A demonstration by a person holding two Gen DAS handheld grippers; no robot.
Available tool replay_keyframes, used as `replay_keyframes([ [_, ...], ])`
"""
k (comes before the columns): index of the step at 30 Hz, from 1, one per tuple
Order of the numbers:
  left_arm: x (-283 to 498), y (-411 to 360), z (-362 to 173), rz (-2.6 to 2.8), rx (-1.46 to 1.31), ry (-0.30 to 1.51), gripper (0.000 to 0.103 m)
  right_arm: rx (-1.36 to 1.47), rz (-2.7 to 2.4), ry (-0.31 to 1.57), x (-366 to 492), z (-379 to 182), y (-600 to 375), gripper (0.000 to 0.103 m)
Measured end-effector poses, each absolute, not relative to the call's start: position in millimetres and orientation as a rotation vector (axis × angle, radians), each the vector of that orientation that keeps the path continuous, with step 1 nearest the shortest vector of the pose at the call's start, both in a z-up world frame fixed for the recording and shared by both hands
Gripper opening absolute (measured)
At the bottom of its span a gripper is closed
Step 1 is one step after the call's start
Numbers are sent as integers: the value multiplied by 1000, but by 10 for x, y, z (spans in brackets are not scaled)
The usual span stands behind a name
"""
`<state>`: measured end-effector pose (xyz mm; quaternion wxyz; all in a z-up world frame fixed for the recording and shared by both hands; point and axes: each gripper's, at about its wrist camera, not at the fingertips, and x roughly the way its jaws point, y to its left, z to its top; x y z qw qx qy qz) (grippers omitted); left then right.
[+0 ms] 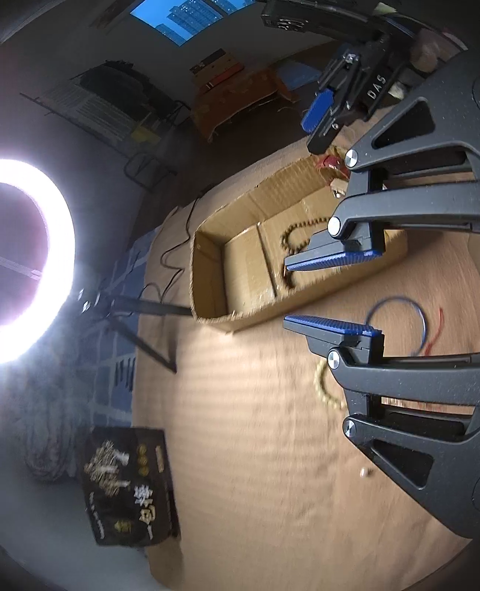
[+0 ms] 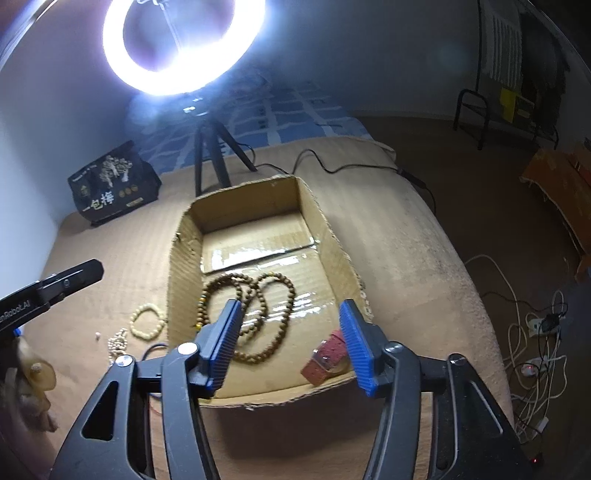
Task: Organize jewelry
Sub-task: 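Move both tools back toward the pearl strand and blue bangle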
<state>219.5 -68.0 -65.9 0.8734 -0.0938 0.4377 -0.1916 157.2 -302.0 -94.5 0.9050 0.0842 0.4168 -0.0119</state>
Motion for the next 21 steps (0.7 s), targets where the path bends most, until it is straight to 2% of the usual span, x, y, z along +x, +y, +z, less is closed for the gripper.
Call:
replay_keyframes([
  [7, 2085, -323, -607, -347, -131, 891, 24, 151, 10, 761, 1523, -814, -2806, 81],
  [21, 2035, 324, -900, -278, -136, 978, 24, 76, 247, 867, 1514, -883, -2138, 81],
])
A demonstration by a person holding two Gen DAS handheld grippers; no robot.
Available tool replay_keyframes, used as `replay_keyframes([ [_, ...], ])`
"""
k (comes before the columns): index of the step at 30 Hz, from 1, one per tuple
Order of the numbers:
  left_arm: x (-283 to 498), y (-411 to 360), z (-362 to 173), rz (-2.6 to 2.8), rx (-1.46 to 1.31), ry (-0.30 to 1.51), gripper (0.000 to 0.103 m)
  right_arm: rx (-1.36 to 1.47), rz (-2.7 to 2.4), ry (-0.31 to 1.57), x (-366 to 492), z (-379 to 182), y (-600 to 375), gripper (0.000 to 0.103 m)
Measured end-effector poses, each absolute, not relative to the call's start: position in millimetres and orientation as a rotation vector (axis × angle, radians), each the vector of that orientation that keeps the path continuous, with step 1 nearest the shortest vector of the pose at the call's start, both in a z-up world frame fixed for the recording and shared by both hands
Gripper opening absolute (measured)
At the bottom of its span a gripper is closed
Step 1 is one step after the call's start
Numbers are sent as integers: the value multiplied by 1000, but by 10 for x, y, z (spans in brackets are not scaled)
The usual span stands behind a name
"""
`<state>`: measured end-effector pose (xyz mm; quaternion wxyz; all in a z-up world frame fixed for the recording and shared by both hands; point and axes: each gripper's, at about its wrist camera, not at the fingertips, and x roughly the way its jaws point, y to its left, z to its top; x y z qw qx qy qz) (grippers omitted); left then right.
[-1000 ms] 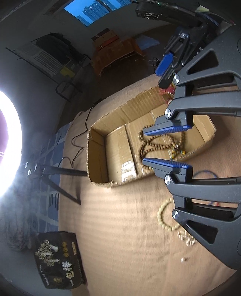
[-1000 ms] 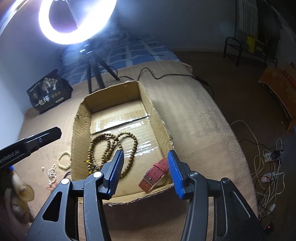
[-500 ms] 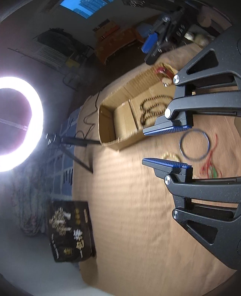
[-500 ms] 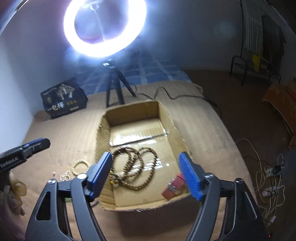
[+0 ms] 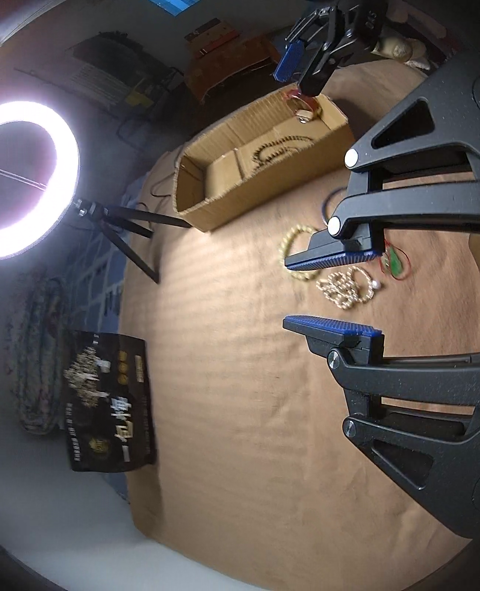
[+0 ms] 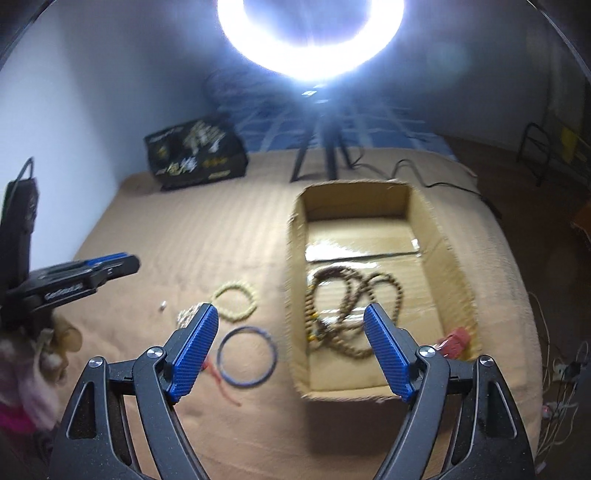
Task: Organize jewelry
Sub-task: 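Move both tools back toward the pearl strand and blue bangle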
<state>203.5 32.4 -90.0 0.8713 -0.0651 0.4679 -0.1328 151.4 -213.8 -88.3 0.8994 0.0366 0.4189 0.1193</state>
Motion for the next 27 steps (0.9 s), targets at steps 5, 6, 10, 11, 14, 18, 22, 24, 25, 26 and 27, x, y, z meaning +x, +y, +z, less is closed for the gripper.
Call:
replay_keyframes([
  [5, 2048, 331, -1075, -310, -113, 1019, 24, 75, 316, 920, 1466, -953, -1939, 81],
  [6, 2052, 330, -1095, -316, -110, 1025, 24, 70, 326, 928, 1458, -964, -1899, 81],
  [10, 2070, 332, -1164, -340, -119, 1041, 24, 96, 365, 990, 1474, -1092, -1789, 80],
  [11, 2077, 336, -1184, -344, -128, 1047, 24, 101, 368, 1003, 1487, -1123, -1772, 78],
  [14, 2113, 367, -1261, -355, -157, 1068, 24, 97, 367, 1055, 1527, -1250, -1693, 61],
  [18, 2152, 372, -1344, -373, -162, 1088, 24, 67, 366, 1097, 1543, -1369, -1578, 56],
  [22, 2162, 341, -1424, -389, -155, 1108, 24, 63, 326, 1130, 1494, -1460, -1540, 56],
  [24, 2166, 330, -1454, -396, -160, 1112, 24, 51, 287, 1139, 1460, -1499, -1523, 56],
  [25, 2172, 325, -1473, -400, -164, 1115, 24, 51, 279, 1140, 1453, -1514, -1515, 57],
  [26, 2179, 320, -1496, -403, -167, 1121, 24, 49, 267, 1145, 1436, -1543, -1505, 57],
  [27, 2184, 313, -1512, -406, -169, 1126, 24, 44, 252, 1148, 1422, -1566, -1496, 58],
])
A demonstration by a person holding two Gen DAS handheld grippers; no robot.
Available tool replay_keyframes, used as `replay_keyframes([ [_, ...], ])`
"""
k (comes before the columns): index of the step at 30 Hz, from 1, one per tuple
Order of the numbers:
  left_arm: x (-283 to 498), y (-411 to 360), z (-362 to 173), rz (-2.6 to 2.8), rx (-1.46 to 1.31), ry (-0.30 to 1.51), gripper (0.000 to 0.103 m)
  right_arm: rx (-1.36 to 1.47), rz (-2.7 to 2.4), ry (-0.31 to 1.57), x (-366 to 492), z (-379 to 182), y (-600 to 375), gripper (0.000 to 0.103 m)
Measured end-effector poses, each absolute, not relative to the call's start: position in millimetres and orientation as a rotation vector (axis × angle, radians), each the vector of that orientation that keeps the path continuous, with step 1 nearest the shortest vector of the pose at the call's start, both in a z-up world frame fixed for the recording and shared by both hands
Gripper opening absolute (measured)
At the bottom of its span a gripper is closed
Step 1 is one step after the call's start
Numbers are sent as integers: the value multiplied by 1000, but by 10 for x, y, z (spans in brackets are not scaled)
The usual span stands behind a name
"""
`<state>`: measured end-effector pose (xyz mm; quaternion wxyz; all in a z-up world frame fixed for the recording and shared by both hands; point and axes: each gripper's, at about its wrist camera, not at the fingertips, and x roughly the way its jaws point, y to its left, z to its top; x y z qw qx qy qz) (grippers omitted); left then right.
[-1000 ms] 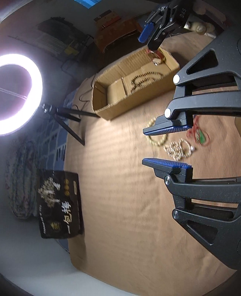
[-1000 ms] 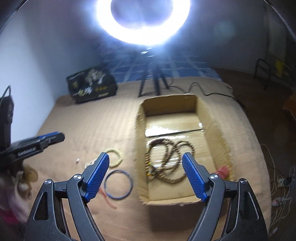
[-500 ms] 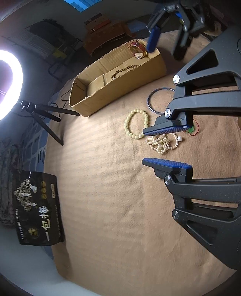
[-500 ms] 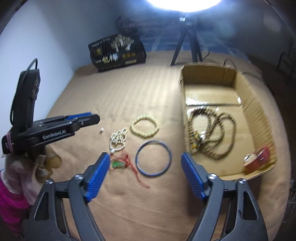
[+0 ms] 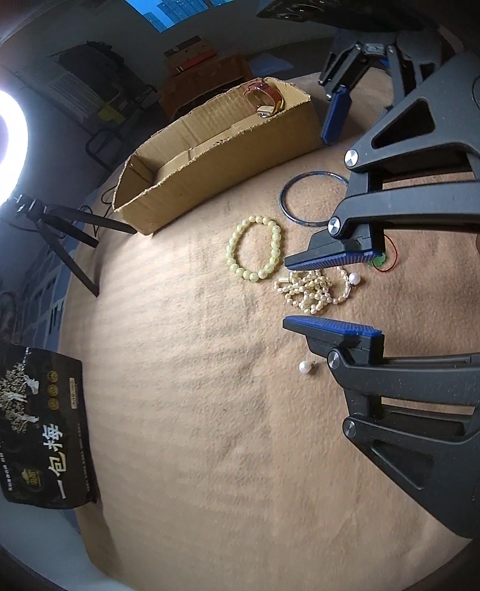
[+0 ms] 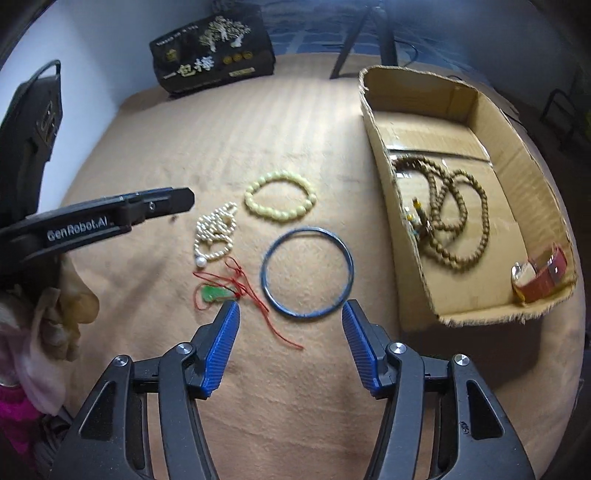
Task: Organize jewelry
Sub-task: 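Move both tools back toward the pearl strand and blue bangle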
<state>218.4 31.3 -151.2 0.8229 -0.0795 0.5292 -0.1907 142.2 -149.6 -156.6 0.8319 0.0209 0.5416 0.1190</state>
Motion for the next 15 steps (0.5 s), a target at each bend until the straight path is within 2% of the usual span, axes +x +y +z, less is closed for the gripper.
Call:
replay_keyframes([
  [15, 2236, 152, -1689, -447, -116, 1156, 24, 161, 93, 1163, 1325, -1783, -1643, 67],
])
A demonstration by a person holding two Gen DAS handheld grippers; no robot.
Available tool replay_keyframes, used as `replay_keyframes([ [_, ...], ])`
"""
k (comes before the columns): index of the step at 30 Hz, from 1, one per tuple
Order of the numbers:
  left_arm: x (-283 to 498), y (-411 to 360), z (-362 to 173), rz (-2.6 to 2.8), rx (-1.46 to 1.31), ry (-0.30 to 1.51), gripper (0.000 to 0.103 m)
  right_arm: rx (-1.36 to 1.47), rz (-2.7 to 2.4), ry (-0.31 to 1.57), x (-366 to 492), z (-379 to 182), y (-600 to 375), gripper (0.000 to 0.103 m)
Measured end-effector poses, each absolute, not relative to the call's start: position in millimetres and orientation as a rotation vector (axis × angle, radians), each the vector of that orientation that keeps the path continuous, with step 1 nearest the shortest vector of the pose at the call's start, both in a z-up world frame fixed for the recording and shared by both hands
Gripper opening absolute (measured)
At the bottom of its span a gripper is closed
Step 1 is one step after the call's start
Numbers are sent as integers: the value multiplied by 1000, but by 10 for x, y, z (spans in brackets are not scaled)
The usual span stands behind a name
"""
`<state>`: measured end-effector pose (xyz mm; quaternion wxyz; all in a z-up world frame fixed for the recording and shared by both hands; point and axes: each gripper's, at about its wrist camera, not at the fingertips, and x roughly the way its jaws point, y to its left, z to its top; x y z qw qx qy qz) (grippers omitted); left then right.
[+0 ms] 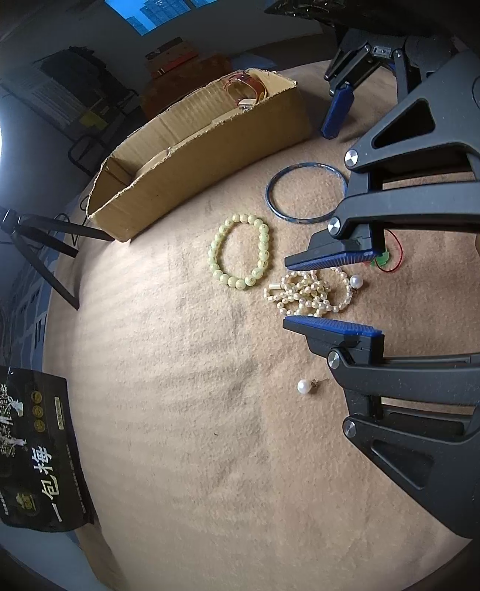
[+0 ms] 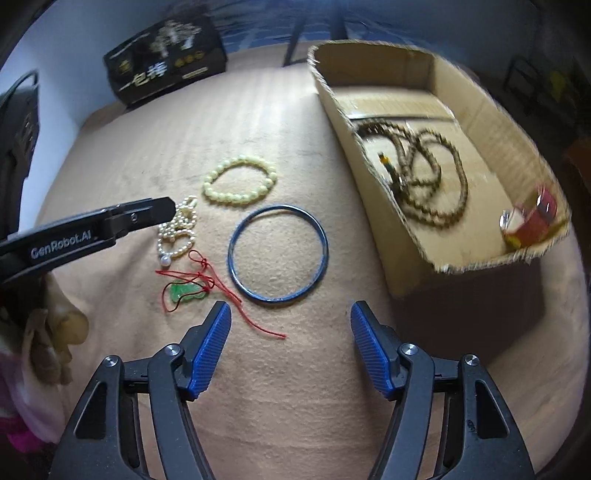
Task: Organize jewelry
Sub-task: 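Move both tools back toward the pearl strand and blue bangle, then close the left tool on the pearl strand while the right tool grips the blue bangle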
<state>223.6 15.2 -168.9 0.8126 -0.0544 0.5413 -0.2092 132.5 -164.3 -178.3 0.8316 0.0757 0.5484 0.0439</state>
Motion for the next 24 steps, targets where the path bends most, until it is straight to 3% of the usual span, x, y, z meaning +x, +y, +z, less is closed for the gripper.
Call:
replay_keyframes([
  [6, 2267, 103, -1755, -461, -117, 1171, 24, 222, 73, 1181, 1346, -1852, -1635, 68],
  [10, 2284, 95, -1786, -468, -124, 1178, 24, 310, 53, 1175, 1385, -1859, -1685, 80],
  [24, 2330, 60, -1870, -502, -130, 1189, 24, 259, -41, 1160, 1572, -1928, -1500, 80],
])
